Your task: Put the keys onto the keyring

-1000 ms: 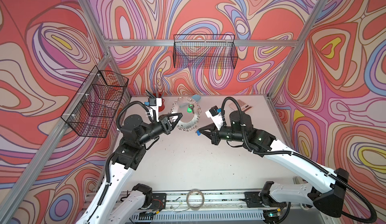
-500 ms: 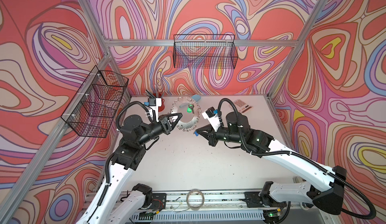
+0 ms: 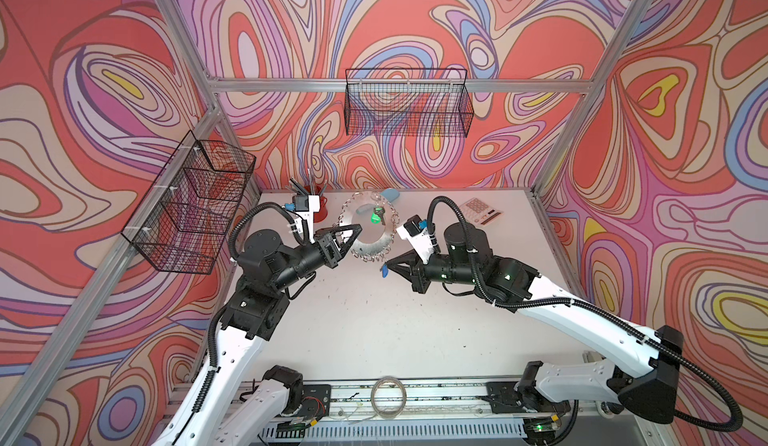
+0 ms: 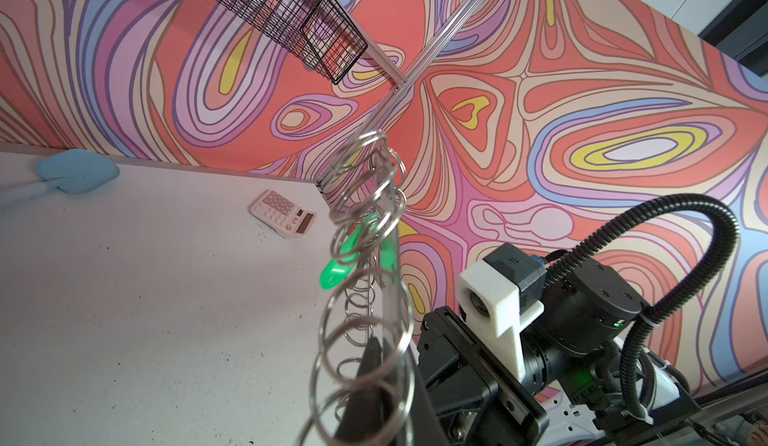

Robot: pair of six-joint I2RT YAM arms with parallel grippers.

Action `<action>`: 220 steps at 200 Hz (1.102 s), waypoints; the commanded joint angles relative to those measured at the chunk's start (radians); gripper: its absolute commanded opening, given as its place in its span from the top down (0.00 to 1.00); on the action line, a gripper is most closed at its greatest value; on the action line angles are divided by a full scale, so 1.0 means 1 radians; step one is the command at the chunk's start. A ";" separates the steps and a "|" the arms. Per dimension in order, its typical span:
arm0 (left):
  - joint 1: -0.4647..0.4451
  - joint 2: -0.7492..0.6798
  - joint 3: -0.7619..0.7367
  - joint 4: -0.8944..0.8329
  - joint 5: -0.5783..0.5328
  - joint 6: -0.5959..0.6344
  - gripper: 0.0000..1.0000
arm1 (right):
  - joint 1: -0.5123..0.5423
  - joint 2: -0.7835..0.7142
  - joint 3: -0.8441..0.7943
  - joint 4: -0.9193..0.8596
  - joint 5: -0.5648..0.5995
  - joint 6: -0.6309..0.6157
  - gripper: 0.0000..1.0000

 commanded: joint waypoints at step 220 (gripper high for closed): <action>0.001 -0.020 0.022 0.041 -0.006 0.000 1.00 | 0.006 0.004 0.027 0.071 0.008 0.028 1.00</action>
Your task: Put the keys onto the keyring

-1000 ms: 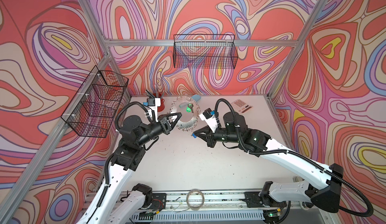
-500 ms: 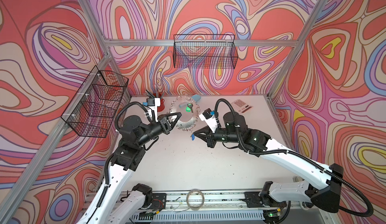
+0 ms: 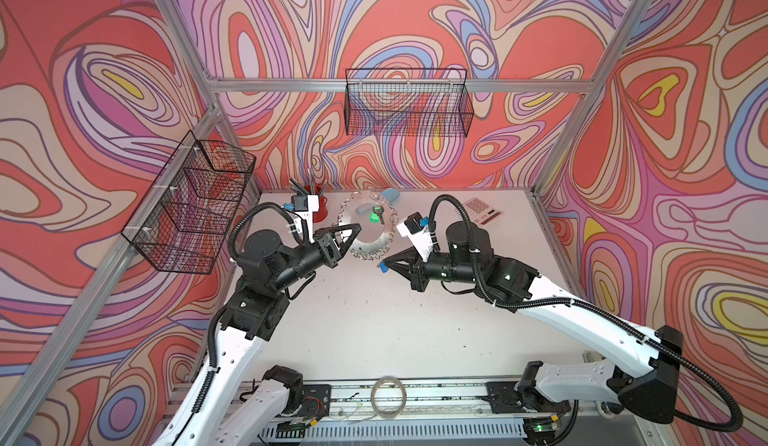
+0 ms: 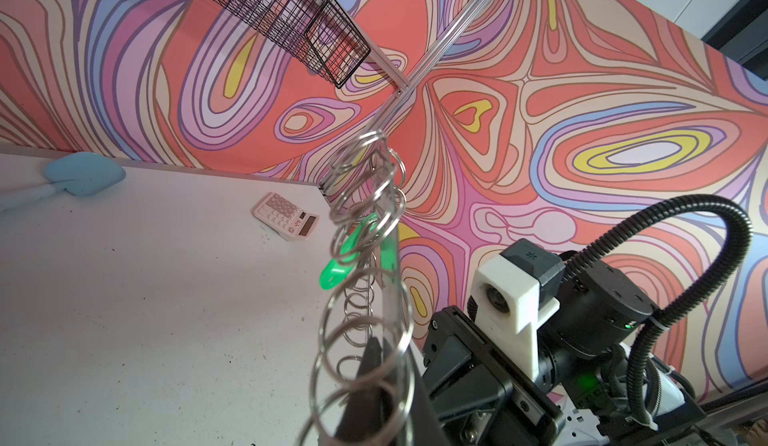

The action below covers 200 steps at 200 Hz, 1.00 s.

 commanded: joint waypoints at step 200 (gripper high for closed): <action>0.001 -0.027 0.006 0.057 0.011 -0.012 1.00 | 0.005 0.008 0.031 0.037 0.056 0.008 1.00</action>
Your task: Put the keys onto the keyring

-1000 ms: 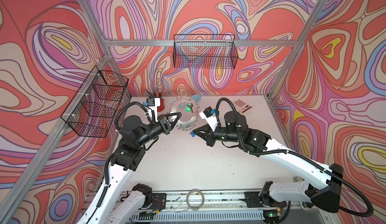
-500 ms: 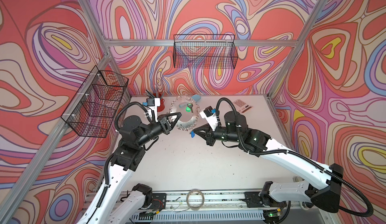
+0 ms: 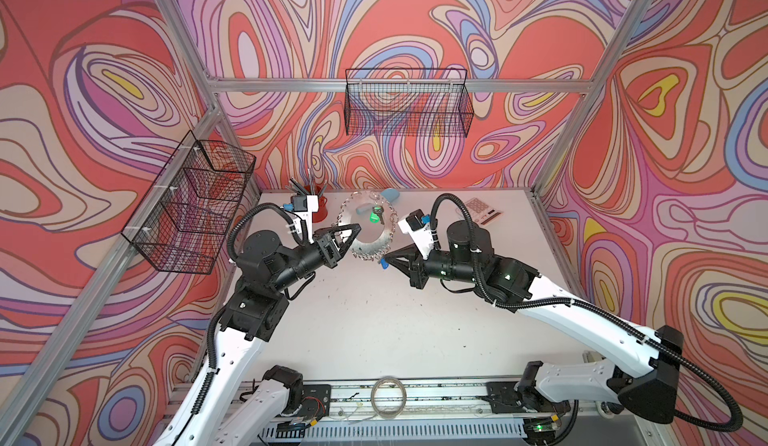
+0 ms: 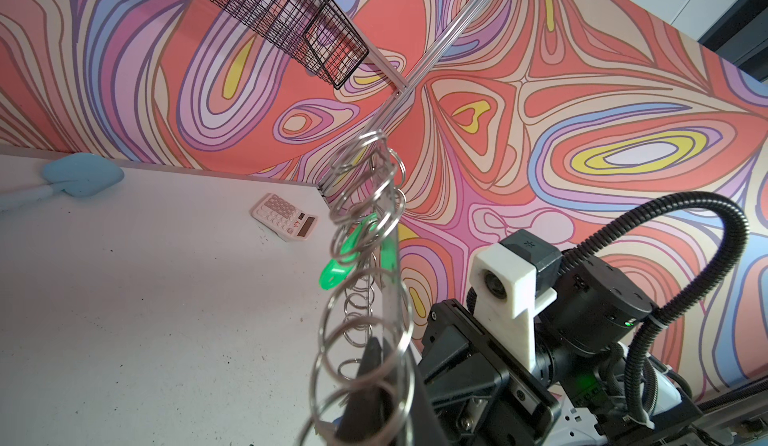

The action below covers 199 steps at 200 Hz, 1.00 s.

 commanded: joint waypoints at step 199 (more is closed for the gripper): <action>0.001 -0.035 0.001 0.060 0.012 -0.010 1.00 | -0.031 -0.001 -0.016 0.037 -0.032 0.044 1.00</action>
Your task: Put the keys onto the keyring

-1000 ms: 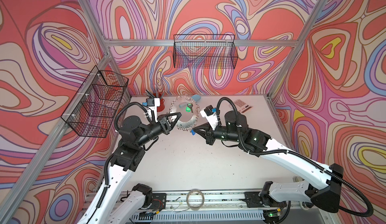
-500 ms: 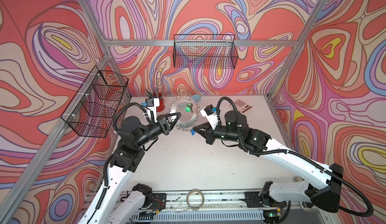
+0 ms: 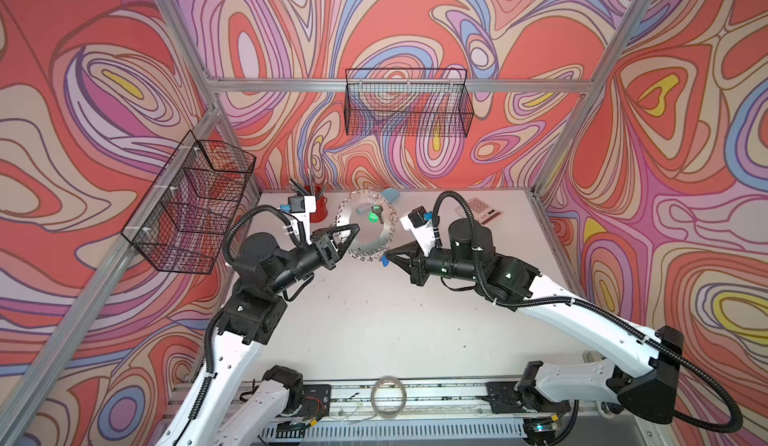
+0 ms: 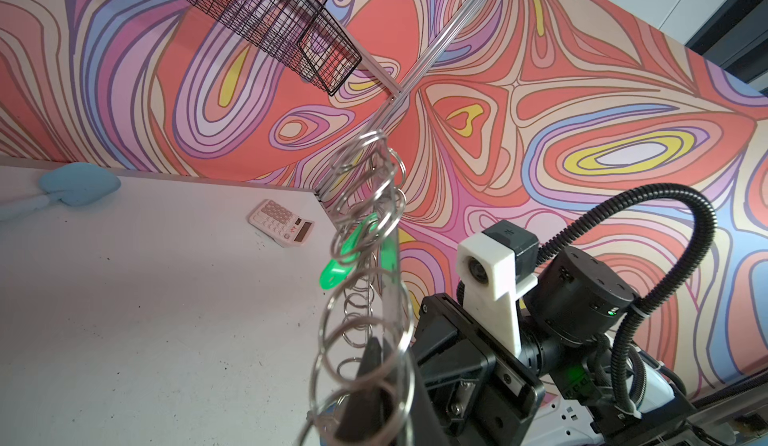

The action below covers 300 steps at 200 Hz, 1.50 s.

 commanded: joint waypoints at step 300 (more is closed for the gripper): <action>0.005 -0.001 -0.069 0.258 0.017 -0.181 1.00 | -0.129 -0.002 -0.266 0.478 -0.398 0.261 1.00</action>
